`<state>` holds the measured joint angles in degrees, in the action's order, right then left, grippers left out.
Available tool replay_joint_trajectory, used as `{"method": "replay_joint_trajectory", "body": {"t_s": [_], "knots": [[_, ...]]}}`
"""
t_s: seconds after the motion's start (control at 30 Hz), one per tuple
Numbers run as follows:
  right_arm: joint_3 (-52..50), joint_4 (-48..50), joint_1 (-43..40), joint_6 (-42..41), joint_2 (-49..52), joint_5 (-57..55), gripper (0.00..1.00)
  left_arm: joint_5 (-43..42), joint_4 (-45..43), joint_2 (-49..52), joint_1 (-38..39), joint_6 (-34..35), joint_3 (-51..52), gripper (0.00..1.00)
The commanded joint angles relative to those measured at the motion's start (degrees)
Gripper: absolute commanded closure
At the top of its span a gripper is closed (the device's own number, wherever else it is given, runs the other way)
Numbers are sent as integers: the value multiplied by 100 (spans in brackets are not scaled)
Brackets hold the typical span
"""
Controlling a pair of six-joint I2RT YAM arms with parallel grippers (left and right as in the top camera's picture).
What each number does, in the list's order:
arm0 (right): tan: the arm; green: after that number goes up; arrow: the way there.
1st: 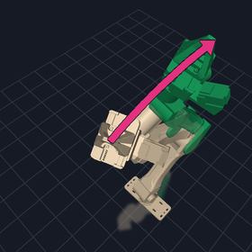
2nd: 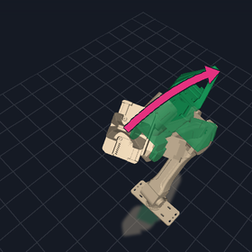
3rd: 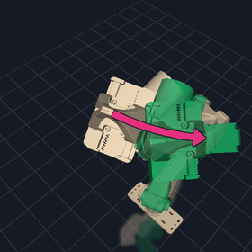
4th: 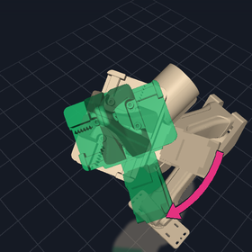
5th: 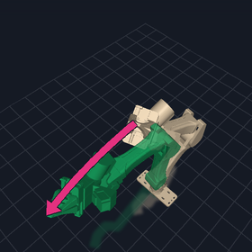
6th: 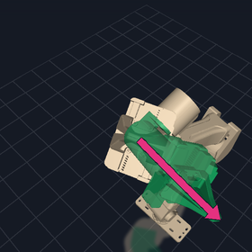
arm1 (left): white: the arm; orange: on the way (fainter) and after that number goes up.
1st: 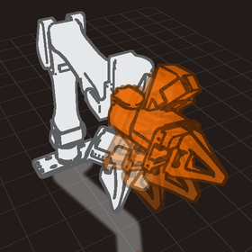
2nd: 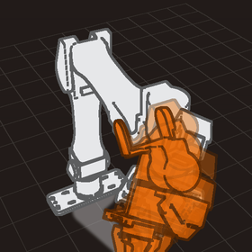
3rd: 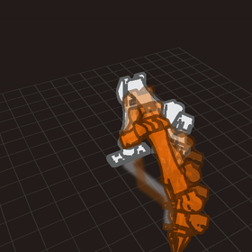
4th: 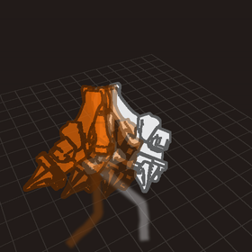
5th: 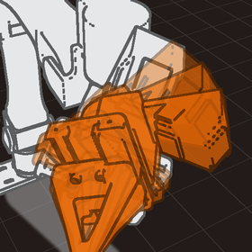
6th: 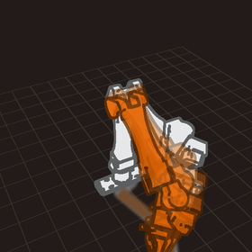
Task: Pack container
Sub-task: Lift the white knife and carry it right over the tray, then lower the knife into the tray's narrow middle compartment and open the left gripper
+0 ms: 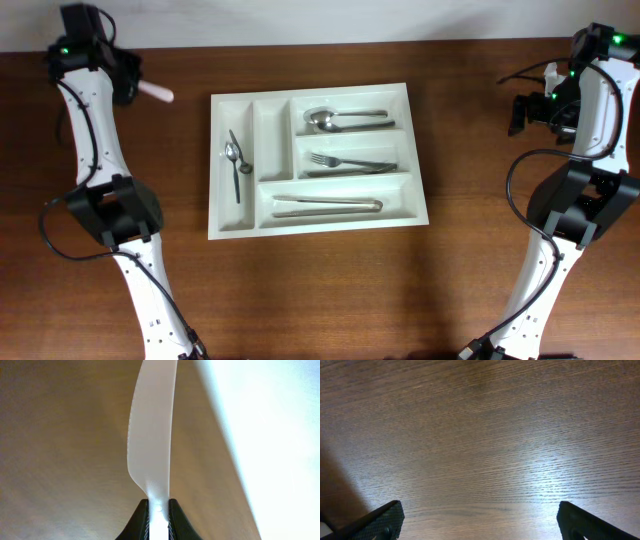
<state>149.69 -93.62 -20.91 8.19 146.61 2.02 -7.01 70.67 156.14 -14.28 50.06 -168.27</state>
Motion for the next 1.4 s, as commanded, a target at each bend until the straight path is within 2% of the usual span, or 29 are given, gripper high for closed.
{"method": "replay_joint_trajectory", "body": {"t_s": [0.0, 0.13, 0.3, 0.47, 0.57, 0.8, 1.37], "knots": [[96, 4, -13, 59, -105, 13, 1, -1019, -17, 50, 238, -1539, -658, 98], [96, 2, -13, 59, -105, 13, 1, -1449, 201, 50, 743, -2518, -1161, 98], [96, 2, -13, 59, -105, 13, 1, -1464, 577, 26, 1375, -3368, -1156, 98], [96, 2, -13, 59, -105, 13, 1, -929, 1141, 26, 1967, -3974, -1152, 98], [96, 2, -13, 59, -105, 13, 1, -374, 1576, 31, 2273, -3995, -1145, 98], [96, 2, -13, 59, -105, 13, 1, 260, 2439, 42, 2566, -3939, -1084, 98], [96, 2, -13, 59, -105, 13, 1, 57, 2599, 63, 2717, -3429, 94, 98]]}}
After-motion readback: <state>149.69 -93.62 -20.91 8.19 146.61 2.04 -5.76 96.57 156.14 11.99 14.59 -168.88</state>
